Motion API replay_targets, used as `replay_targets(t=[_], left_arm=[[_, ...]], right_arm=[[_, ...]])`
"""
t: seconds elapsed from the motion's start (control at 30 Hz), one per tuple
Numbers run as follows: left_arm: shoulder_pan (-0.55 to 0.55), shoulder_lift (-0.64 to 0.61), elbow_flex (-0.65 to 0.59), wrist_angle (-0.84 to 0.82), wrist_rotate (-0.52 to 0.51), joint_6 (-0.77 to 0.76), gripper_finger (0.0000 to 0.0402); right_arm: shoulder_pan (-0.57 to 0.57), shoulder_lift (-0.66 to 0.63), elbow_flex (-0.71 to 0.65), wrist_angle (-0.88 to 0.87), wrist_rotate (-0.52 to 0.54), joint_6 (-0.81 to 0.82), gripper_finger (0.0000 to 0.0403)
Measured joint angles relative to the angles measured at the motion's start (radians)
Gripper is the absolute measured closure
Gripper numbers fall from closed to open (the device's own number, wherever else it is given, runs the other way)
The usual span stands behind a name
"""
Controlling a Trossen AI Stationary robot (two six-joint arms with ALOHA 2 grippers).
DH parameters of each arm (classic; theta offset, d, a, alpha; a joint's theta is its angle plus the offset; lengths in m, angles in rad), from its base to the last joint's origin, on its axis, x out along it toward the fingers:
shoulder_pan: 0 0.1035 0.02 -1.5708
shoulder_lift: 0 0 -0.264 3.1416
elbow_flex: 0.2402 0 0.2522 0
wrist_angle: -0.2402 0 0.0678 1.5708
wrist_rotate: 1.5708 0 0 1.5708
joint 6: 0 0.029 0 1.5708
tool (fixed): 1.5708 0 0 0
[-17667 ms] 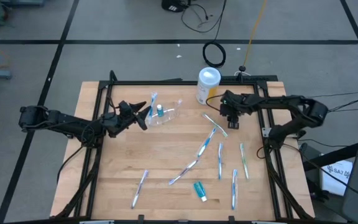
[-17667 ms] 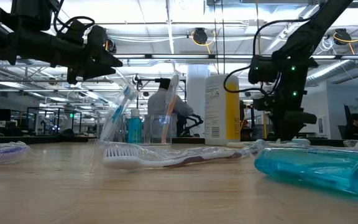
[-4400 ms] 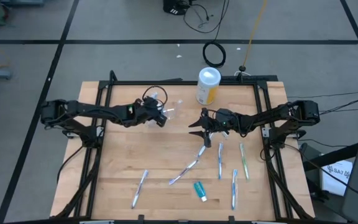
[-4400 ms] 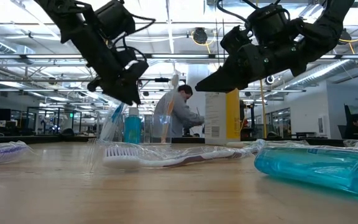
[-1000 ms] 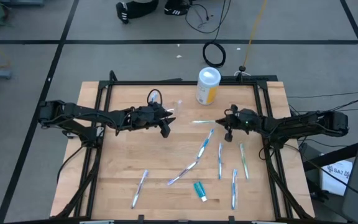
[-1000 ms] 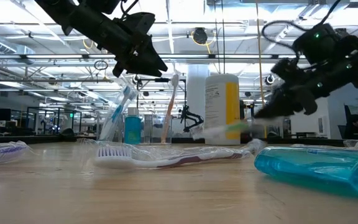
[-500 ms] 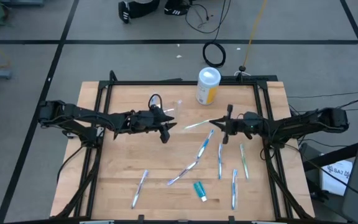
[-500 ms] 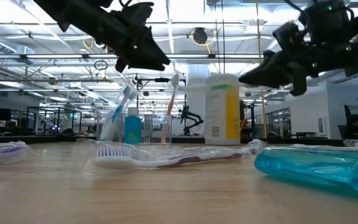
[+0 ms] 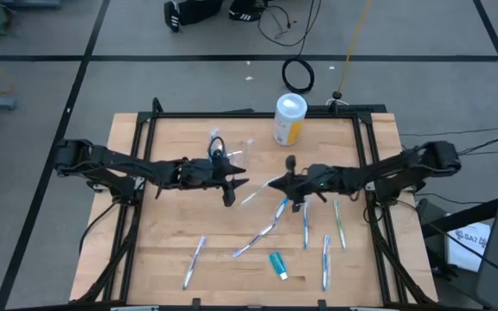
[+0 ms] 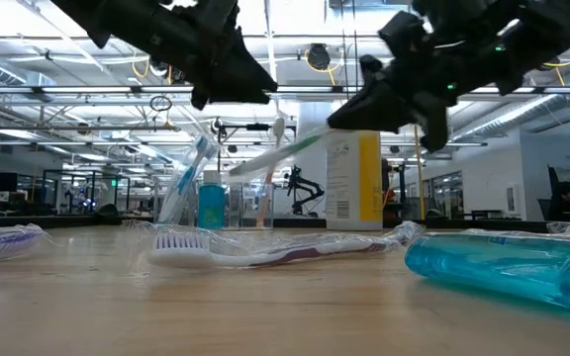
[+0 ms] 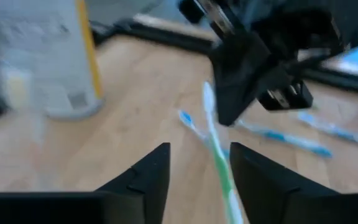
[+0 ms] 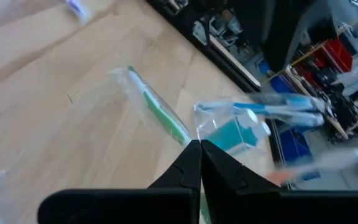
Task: Pick & Place toothbrushing station
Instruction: Put the green toothbrush into the transparent organizer
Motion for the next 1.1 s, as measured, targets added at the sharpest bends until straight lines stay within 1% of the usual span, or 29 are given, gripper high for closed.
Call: replay_targets(t=[0.13, 0.27, 0.4, 0.5, 0.63, 0.8, 1.0, 1.1], left_arm=[[-0.001, 0.062, 0.0, -0.003, 0.015, -0.024, 0.0183], [0.01, 0.131, 0.0, -0.004, 0.052, -0.089, 0.0149], [0.028, 0.186, 0.0, 0.005, 0.138, -0.13, 0.0136], [0.037, 0.211, 0.0, 0.026, 0.142, -0.154, 0.014], [0.044, 0.222, 0.0, 0.027, 0.142, -0.18, 0.0174], [0.042, 0.222, 0.0, 0.032, 0.143, -0.184, 0.0241], [0.043, 0.221, 0.0, 0.03, 0.135, -0.183, 0.0311], [0.043, 0.221, 0.0, 0.03, 0.136, -0.183, 0.0347]], right_arm=[[0.001, 0.09, 0.07, -0.001, 0.001, -0.028, 0.0403], [0.001, 0.119, 0.105, -0.002, 0.001, -0.056, 0.0403], [-0.003, 0.116, 0.113, 0.0, 0.001, -0.066, 0.0403], [-0.009, 0.108, 0.113, 0.006, 0.0, -0.077, 0.0403], [-0.009, 0.109, 0.112, 0.008, -0.002, -0.111, 0.0403], [-0.02, 0.109, 0.112, 0.037, -0.002, -0.102, 0.0403], [-0.02, 0.109, 0.112, 0.038, -0.003, -0.099, 0.0402], [-0.021, 0.109, 0.112, 0.038, -0.003, -0.077, 0.0393]])
